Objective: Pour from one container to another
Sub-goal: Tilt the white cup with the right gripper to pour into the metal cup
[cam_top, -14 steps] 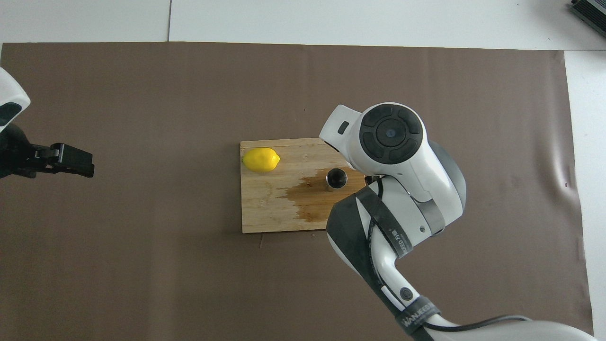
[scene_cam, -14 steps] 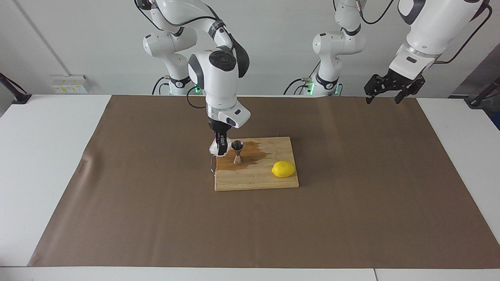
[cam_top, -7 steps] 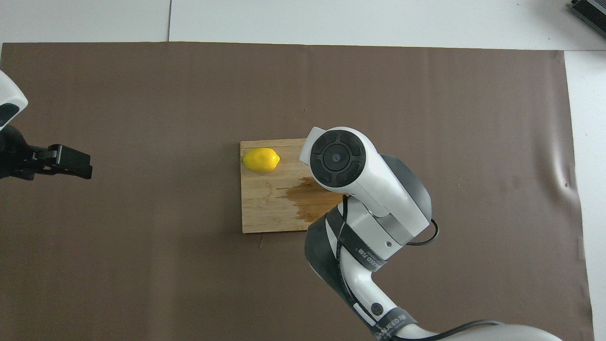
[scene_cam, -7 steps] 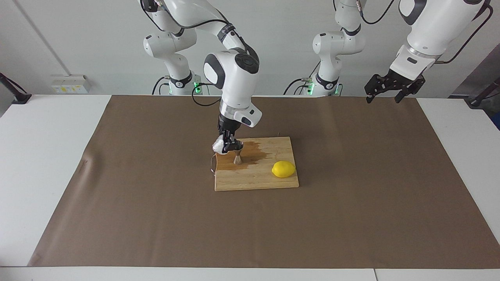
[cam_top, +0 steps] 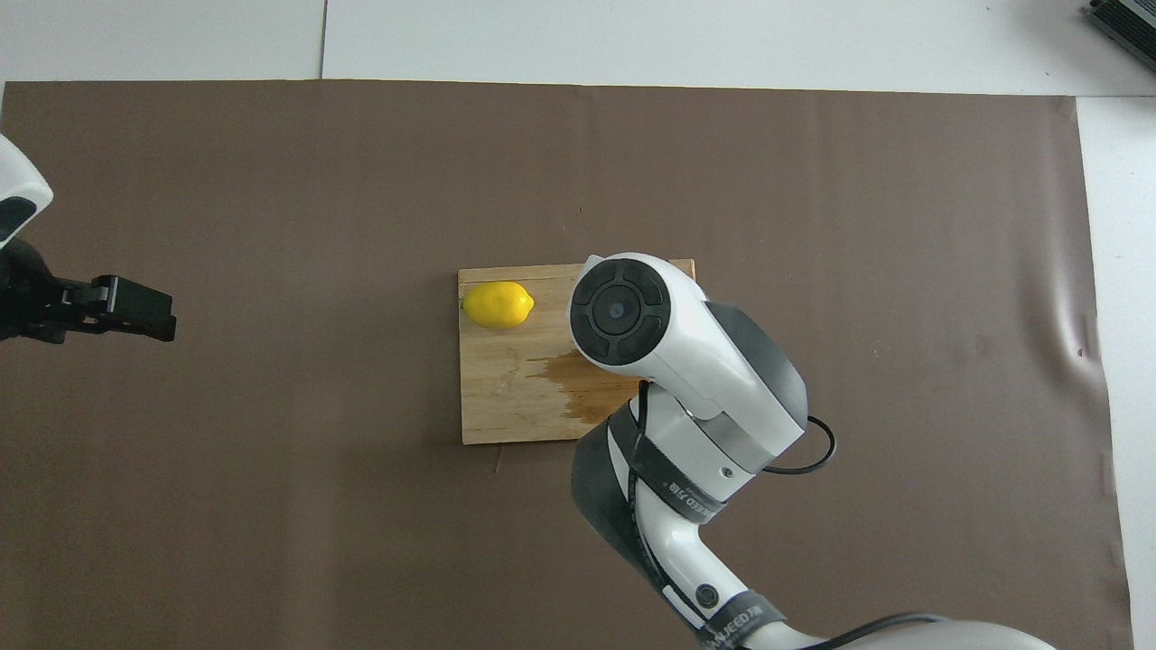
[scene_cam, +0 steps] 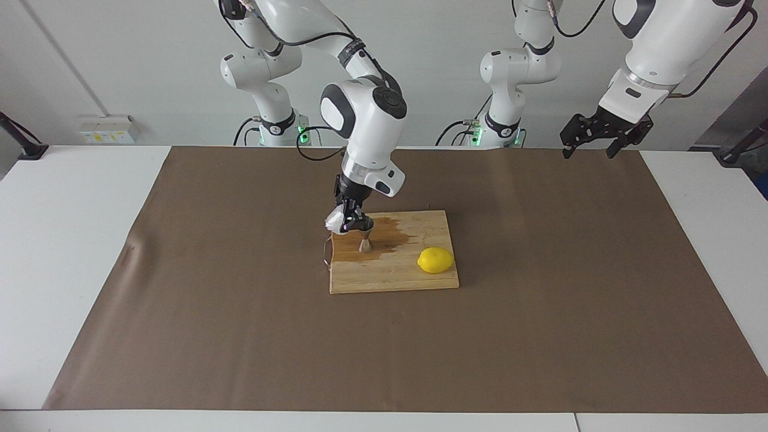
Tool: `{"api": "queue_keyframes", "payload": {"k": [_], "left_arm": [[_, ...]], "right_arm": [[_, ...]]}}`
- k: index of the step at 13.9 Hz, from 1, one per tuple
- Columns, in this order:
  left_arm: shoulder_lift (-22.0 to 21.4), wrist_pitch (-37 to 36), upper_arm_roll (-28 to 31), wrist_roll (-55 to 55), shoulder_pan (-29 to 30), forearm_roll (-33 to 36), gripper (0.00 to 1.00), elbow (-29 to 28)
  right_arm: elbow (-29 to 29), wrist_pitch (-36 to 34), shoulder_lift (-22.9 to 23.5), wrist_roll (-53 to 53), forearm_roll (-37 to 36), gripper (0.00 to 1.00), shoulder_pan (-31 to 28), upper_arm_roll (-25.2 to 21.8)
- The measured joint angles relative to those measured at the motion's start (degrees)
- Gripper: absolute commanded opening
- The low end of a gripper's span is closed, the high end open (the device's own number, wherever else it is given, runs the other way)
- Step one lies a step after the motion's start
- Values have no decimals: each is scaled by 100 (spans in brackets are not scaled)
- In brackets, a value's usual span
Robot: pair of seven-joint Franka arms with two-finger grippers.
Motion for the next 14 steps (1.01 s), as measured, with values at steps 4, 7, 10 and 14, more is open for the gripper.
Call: {"api": "queue_keyframes", "payload": {"k": [4,7,10,14], "left_arm": [[-1,0,0,0,0,0,100,0],[-1,-1,0,-1,0,0,100,0],[-1,-1,0,-1,0,0,100,0],[-1,-1,0,-2,0,0,100,0]], "right_arm": [[106,-101,-11,0,-259,0,1,1],[194,-401,7,0,-575,0,66,99],[564,-866,258,32,-862,0,332,166],[726,-910,508,42,-1208,0,544,177]]}}
